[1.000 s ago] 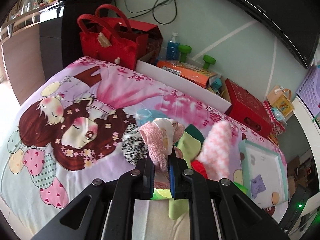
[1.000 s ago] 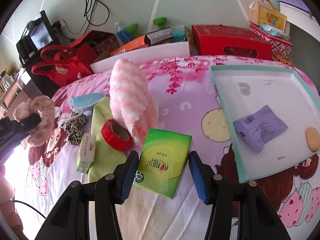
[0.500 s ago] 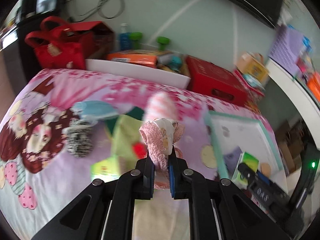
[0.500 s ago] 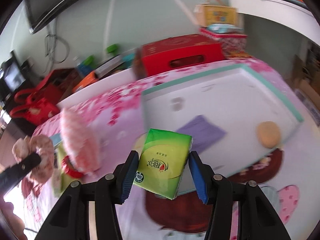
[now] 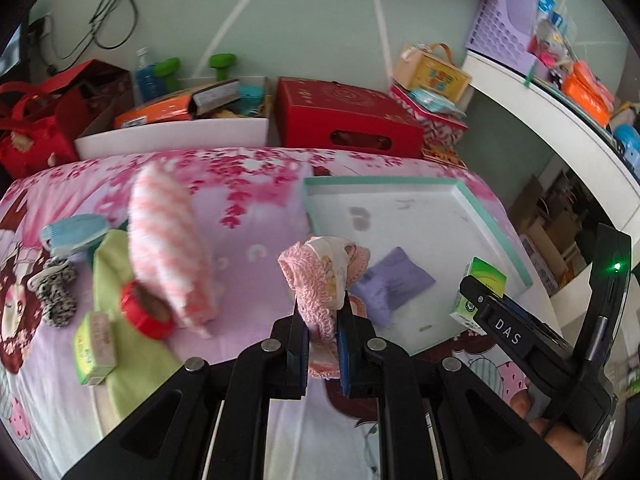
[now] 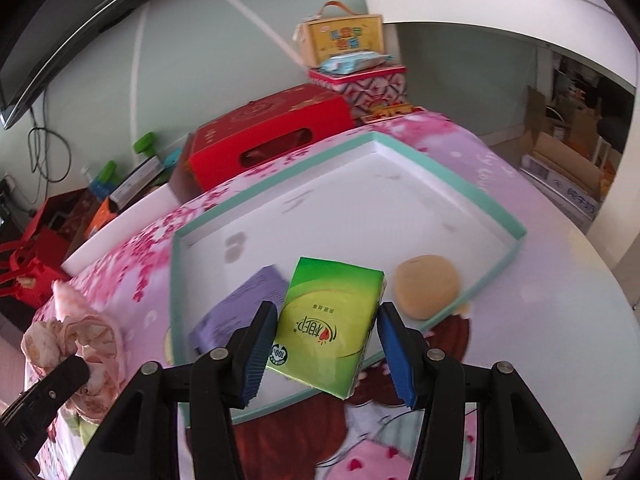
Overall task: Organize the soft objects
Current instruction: 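Carry both items into the white tray and open both grippers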
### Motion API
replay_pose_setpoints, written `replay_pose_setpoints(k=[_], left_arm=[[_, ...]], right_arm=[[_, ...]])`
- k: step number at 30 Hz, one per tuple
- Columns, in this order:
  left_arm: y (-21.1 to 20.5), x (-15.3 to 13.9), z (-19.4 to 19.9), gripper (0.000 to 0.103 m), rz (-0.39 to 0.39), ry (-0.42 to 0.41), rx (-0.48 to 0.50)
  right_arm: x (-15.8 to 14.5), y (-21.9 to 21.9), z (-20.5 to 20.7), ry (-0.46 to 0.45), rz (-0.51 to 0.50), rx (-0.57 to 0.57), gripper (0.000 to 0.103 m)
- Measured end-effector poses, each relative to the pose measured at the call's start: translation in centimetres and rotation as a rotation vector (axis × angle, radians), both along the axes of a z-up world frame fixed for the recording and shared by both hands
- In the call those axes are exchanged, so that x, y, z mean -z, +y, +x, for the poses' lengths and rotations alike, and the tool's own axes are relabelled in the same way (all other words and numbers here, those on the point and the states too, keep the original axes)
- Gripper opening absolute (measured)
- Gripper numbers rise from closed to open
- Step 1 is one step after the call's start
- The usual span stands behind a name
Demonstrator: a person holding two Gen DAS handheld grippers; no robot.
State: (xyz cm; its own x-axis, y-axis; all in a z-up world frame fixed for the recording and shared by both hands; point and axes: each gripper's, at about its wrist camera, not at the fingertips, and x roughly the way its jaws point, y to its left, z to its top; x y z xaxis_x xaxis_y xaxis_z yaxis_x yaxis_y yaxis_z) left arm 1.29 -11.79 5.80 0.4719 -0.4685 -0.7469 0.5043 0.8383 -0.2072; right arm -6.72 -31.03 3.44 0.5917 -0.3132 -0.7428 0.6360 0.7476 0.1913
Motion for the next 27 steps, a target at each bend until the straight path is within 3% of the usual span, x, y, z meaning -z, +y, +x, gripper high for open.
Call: replay_pose_setpoints(k=[13,27], left_arm=[[-6.7,0.2,0.8,0.012,0.054,-0.043,0.074],[-9.8,2.6,4.4,0.012,0.07,-0.006,0.032]], right_arm=[[0.8,-3.4,-1.1,-0.046,-0.003,0.093,0.055],[0.3,-3.9,-0.8,-0.104,-0.036,0.105,0.055]])
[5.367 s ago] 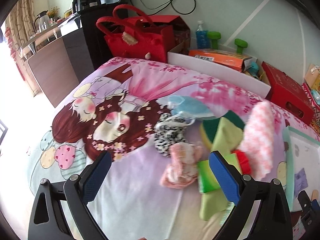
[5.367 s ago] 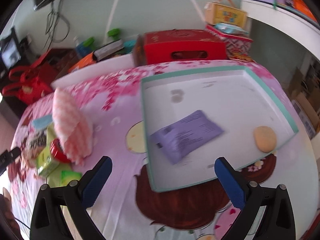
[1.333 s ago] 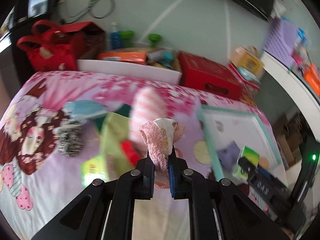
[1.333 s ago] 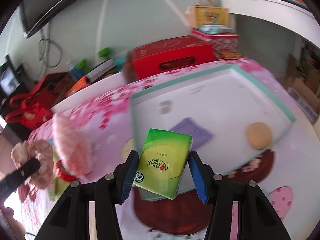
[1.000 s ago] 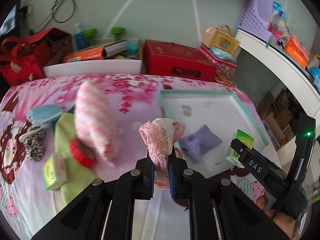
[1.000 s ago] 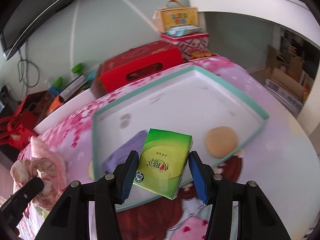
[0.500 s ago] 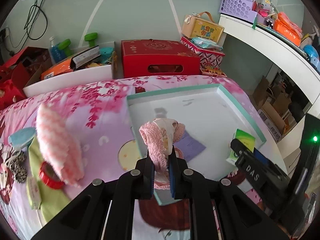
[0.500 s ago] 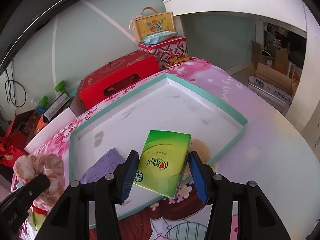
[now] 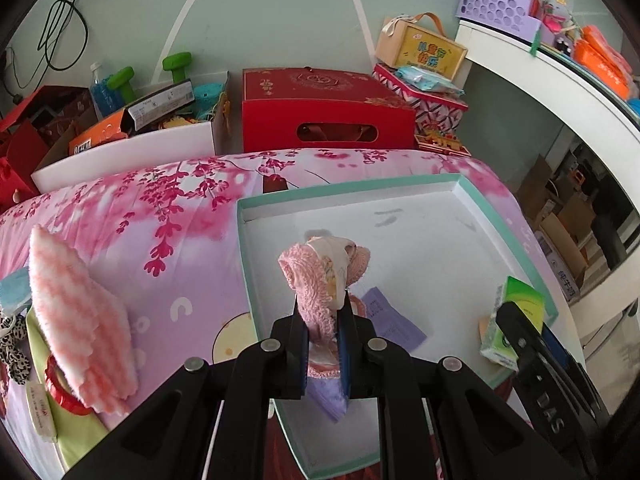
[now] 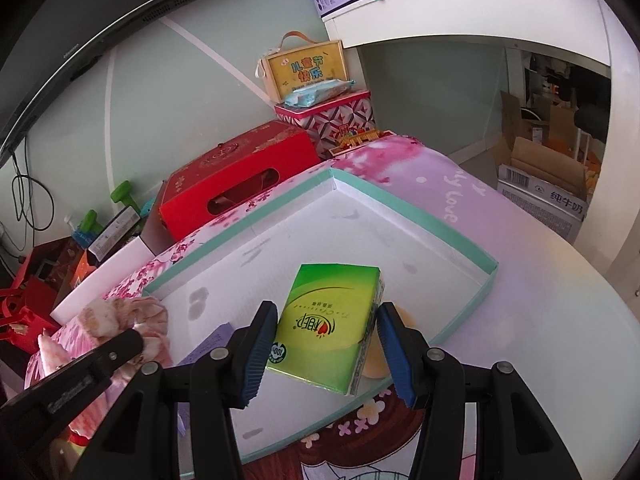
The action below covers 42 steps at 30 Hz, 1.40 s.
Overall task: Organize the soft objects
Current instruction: 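Carry both items into the white tray and open both grippers, then move both tools back toward the pink fuzzy roll and leopard cloth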
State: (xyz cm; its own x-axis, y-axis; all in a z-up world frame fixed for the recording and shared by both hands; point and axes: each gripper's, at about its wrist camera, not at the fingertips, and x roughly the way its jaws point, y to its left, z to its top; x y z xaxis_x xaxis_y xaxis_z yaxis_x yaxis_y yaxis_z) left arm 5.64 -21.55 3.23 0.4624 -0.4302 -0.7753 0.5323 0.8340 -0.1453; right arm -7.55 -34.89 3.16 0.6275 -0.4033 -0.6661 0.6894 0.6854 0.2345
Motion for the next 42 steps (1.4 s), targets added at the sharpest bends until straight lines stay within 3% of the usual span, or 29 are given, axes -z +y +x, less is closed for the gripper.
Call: replay_pose_setpoints(k=[3,5,7,9,12,14,16,18,23,29,42], left_arm=[[-0.3,0.0,0.3,0.015,-0.004,0.001,-0.002],[-0.3,-0.1,0.3,0.026,-0.007,-0.001,-0.005],[-0.2,-0.3,0.2,0.055,-0.012,0.003,-0.006],[0.0,-0.4,0.1,0.065,-0.014,0.006,-0.013],[0.2,-0.5,0.1,0.068,-0.01,0.0,-0.02],[0.3,-0.5,0.1,0.078,-0.006,-0.002,-0.028],[0.6,-0.4,0.2,0.087,-0.007,0.0,-0.045],[1.0,-0.3,0.5,0.089,-0.001,-0.001,-0.073],[2.4,0.6,1.4,0.094,0.037,0.012,-0.161],[3.4,1.5,1.8,0.094,0.034,0.054,-0.2],[6.0,-0.6,1.4,0.094,-0.027,0.026,-0.234]], right_arm=[[-0.2,0.1,0.0,0.003,-0.011,0.003,0.055],[-0.2,0.1,0.0,0.002,-0.014,0.007,0.055],[-0.2,0.0,0.0,0.006,-0.012,0.004,0.056],[-0.2,0.0,0.0,0.014,-0.011,0.001,0.065],[-0.3,-0.1,-0.1,0.027,-0.03,0.014,0.078],[-0.4,0.0,-0.2,0.034,-0.04,0.016,0.081],[-0.4,0.0,-0.2,0.044,-0.049,0.018,0.093],[-0.3,0.0,-0.1,0.054,-0.062,0.02,0.103],[-0.3,0.0,-0.1,0.077,-0.081,0.025,0.103],[-0.2,-0.1,0.0,0.093,-0.079,0.023,0.103],[-0.2,0.0,-0.1,0.102,-0.081,0.017,0.103]])
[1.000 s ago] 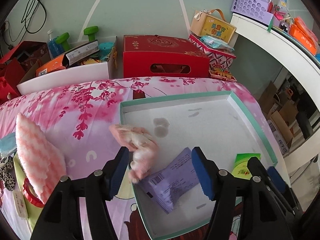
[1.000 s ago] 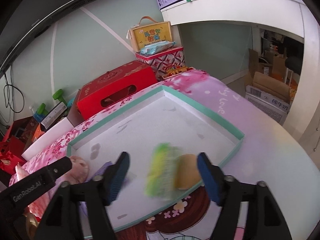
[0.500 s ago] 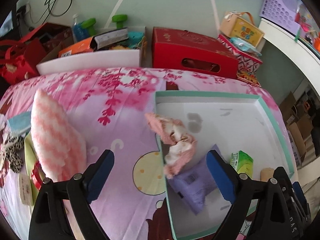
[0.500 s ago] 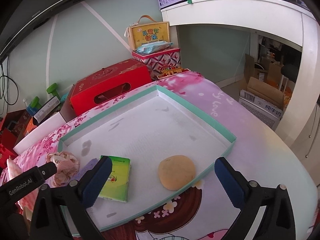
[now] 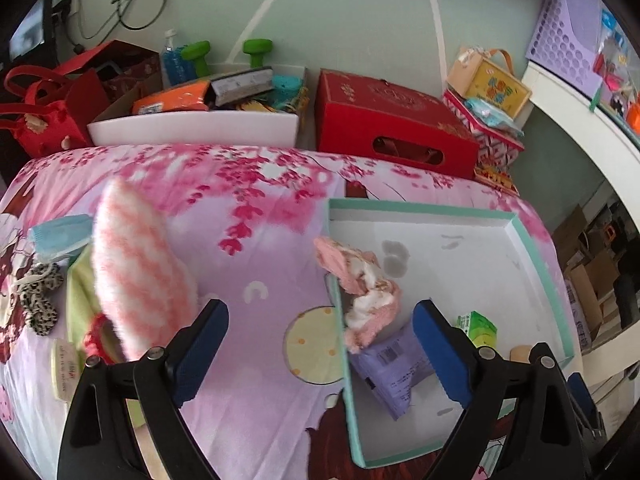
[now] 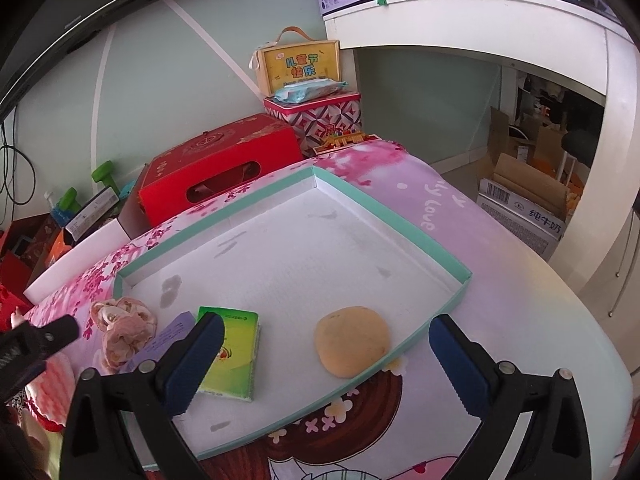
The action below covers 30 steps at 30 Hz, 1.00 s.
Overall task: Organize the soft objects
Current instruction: 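Move both tools back toward the pink fuzzy roll and leopard cloth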
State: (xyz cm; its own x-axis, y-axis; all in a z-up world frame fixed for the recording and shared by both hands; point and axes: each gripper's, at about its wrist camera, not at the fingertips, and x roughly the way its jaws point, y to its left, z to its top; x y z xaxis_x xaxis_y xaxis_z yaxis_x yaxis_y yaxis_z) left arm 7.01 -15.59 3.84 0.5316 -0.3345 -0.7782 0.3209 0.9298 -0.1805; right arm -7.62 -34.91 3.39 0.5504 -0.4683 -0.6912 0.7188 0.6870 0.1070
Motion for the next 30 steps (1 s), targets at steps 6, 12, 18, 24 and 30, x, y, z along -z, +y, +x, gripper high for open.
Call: replay_pose_setpoints(k=[6,12,18,24,30], left_arm=[[4.5,-0.9,0.8,0.094,0.03,-0.018,-0.13],[9.4,-1.5,0.9,0.094,0.123,-0.067,-0.281],[14.4,-1.7,1.1,0.094,0.115,-0.05,-0.379],[18.6,-1.7,1.2,0.094,0.105,-0.035,-0.469],[22.2,-1.6,1.1,0.094,0.083,-0.015,-0.524]], right_arm=[[-0.1,1.6,1.4,0.014,0.001,-0.055,0.103],[-0.2,3.8,2.8,0.041,0.001,-0.115,0.103],[-1.0,6.4,3.6,0.032,-0.009,-0.173,0.103],[-1.7,9.8,5.0,0.002,0.009,-0.276,0.103],[-1.3,12.9,6.5,0.006,0.036,-0.356,0.103]])
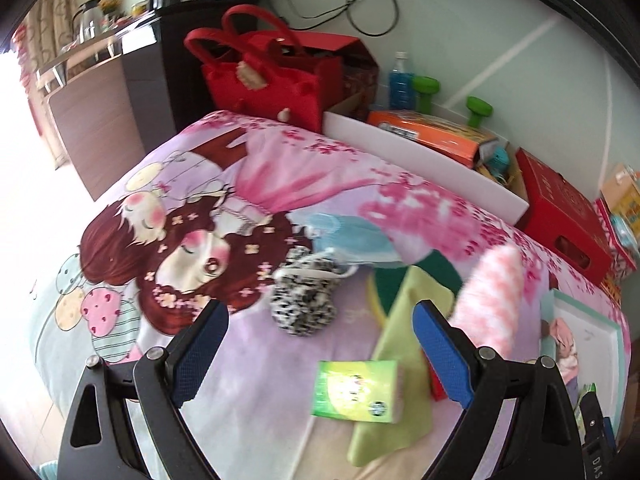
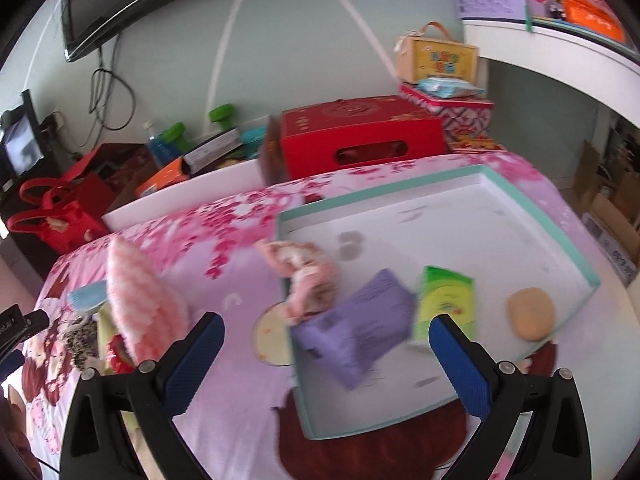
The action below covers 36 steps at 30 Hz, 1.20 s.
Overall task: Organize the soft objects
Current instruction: 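Move both tools back toward the pink fuzzy roll and leopard cloth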
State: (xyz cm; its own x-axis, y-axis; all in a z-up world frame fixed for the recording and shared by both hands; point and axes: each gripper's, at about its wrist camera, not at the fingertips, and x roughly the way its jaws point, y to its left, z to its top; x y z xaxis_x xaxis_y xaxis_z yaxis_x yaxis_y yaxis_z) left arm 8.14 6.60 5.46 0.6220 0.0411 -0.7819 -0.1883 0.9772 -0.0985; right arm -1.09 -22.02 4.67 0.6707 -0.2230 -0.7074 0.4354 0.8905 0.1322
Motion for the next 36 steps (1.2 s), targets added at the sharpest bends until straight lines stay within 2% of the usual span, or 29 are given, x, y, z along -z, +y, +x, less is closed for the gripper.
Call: replay_pose_setpoints(k=[5,16,22,31,36], left_arm=[[2.7,-0.1,-0.1,0.094,-0.028,0.0,-0.031],[7.1,1.0,0.4,0.094,-0.064,0.023,-0.086],[6.6,2.6,1.7,0.094,-0.094,0.061,-0.055],[5.0,5.6,3.4,0.094,-0.079,0.128,0.0],[5.0,5.0,3.7,0.094,-0.089,0.075,0.023]], right_arm=[[0.5,2.7,1.4,-0.006,0.048,-0.068,0.103],[1.1,8.9,4.3,-0.035,0.058,-0.211,0.103],[1.8,10.5,5.7,-0.038,0.051,-0.228,0.103],[2.9,11.8,6.7,-0.023,0.051,-0.255,0.103],[3.3,12.0,7.1,-0.018,0.058,-0.258,0.103]])
